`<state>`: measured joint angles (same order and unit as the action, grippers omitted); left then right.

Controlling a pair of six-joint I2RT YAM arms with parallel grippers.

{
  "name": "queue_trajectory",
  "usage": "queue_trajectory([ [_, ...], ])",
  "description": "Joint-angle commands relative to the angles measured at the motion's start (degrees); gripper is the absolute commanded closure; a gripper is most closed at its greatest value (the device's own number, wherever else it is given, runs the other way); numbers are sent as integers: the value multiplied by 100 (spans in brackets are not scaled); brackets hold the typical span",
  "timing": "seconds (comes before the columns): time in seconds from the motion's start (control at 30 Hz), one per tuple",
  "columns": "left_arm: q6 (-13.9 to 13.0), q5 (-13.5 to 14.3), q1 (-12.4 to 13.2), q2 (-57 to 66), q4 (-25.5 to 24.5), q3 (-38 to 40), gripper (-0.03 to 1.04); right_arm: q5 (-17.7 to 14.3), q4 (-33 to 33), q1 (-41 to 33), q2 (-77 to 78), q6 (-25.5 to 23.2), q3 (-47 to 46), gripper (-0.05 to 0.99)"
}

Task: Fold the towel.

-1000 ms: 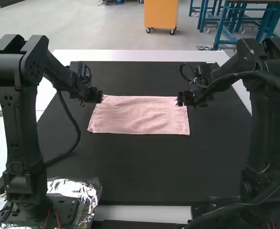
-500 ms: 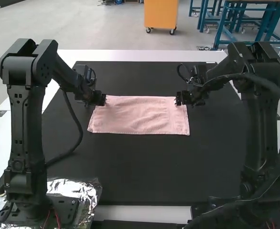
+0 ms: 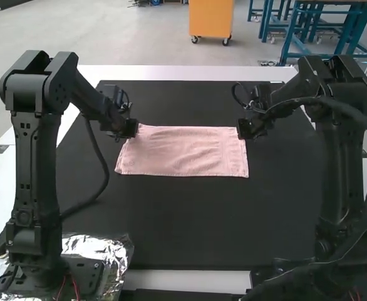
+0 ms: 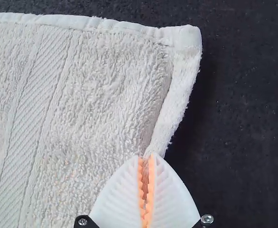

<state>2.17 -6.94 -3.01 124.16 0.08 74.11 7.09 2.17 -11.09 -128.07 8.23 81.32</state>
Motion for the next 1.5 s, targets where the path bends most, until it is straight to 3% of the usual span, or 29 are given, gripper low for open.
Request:
queue_trajectory([
  [0.0,-50,-150,160,-269,19,16,99,249,99,11,195,47,103,96],
  [0.5,-174,-343,248,-1236,-605,-327,99,767,1101,28,1223,30,51,96],
  [0.7,-288,-343,257,-1746,-623,-775,99,987,1101,72,1847,12,-547,96],
  [1.03,-297,-343,520,-2678,-684,-1636,99,1224,1092,309,2831,30,-1593,96],
  [1.47,-279,-343,494,-3732,-640,-2893,99,1383,987,362,3728,38,-3034,96],
])
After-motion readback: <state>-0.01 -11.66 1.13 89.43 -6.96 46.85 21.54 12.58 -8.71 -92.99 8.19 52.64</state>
